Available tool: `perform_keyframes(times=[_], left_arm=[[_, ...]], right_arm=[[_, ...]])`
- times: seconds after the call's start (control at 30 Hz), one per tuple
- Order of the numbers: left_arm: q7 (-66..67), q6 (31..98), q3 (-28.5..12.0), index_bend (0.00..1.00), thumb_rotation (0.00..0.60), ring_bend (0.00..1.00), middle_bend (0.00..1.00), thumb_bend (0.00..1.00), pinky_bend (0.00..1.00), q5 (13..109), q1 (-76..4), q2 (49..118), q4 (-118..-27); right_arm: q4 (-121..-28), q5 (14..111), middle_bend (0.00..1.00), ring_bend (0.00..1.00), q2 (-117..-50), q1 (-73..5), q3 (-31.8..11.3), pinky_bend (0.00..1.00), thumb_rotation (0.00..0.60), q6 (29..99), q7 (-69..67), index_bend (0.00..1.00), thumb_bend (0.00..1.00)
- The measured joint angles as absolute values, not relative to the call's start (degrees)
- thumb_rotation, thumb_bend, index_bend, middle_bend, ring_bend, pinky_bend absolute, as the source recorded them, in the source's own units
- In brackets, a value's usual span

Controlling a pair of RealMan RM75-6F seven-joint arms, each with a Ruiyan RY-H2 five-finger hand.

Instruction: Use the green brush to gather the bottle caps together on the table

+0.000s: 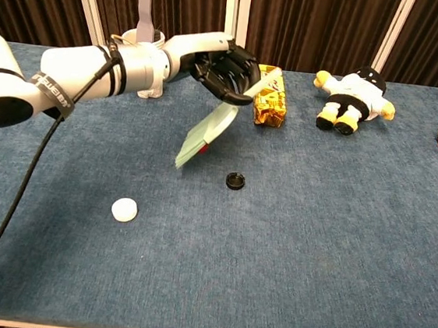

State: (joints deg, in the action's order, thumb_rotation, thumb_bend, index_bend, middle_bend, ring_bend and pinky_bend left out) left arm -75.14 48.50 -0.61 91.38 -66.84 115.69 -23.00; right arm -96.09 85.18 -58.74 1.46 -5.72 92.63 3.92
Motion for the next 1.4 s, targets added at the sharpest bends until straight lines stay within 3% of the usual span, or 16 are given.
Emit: perform_keyframes(times=[0.23, 0.57, 0.97, 1.4], left_arm=[[-77.44, 49.6, 2.77, 0.5, 0.6, 0.4, 0.56, 0.37, 0.38, 94.75, -67.5, 114.22, -25.62], [-79.09, 54.84, 4.57, 0.5, 0.6, 0.4, 0.56, 0.37, 0.38, 97.02, -67.15, 109.89, -35.44], [-73.08, 55.73, 1.1, 0.5, 0.6, 0.4, 0.57, 0.37, 0.37, 93.85, -66.75, 104.74, -46.41], [-50.44, 60.36, -1.21, 0.5, 0.6, 0.4, 0.57, 0.37, 0.35, 84.89, -54.91, 97.45, -60.36]], right_arm=[[-96.11, 85.25, 0.24, 0.0, -58.75, 1.74, -5.61, 0.04, 0.6, 92.92, 3.77, 0.02, 0.08], [-95.19, 85.9, 0.25, 0.0, -59.11, 2.06, -5.44, 0.04, 0.6, 93.55, 2.39, 0.02, 0.08], [-94.48, 86.99, 0.25, 0.0, -59.01, 2.37, -5.45, 0.04, 0.6, 94.57, 0.99, 0.02, 0.08], [-92.97, 88.88, 0.25, 0.0, -59.53, -1.09, -5.82, 0.04, 0.6, 90.88, 0.09, 0.02, 0.08]])
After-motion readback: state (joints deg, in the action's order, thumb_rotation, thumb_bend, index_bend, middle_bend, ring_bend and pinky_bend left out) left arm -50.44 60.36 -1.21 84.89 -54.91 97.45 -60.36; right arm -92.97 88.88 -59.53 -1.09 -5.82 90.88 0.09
